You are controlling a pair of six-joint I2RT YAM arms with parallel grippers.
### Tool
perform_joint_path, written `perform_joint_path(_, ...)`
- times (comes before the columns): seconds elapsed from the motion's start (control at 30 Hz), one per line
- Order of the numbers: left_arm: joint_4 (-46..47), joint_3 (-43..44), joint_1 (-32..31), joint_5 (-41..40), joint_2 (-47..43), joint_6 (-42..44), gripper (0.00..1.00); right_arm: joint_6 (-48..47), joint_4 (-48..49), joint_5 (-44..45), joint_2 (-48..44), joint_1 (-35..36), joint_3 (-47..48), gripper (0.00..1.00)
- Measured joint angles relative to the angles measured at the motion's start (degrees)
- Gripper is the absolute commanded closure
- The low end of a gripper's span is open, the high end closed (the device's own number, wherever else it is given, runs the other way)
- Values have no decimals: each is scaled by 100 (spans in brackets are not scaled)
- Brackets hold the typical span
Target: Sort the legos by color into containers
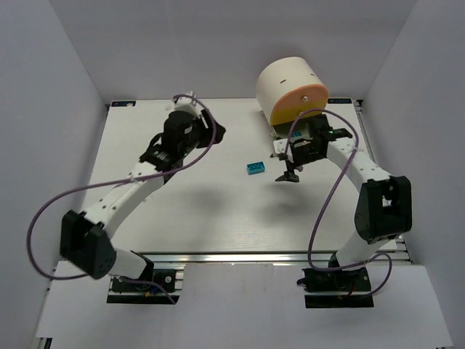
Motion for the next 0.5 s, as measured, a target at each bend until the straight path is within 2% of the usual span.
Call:
perform_joint_path(0.1, -284, -927, 79, -306, -997, -118, 29, -157, 173, 472, 245, 566, 85, 11)
perform_joint_path(0.27, -848, -2247, 72, -621, -2068, -444, 27, 138, 393, 1204, 1408, 1110, 1215, 12)
perform_joint_path(0.5, -1486, -2684, 72, -1021, -2855, -717, 25, 479, 131, 1781, 2765, 1233, 2811, 17)
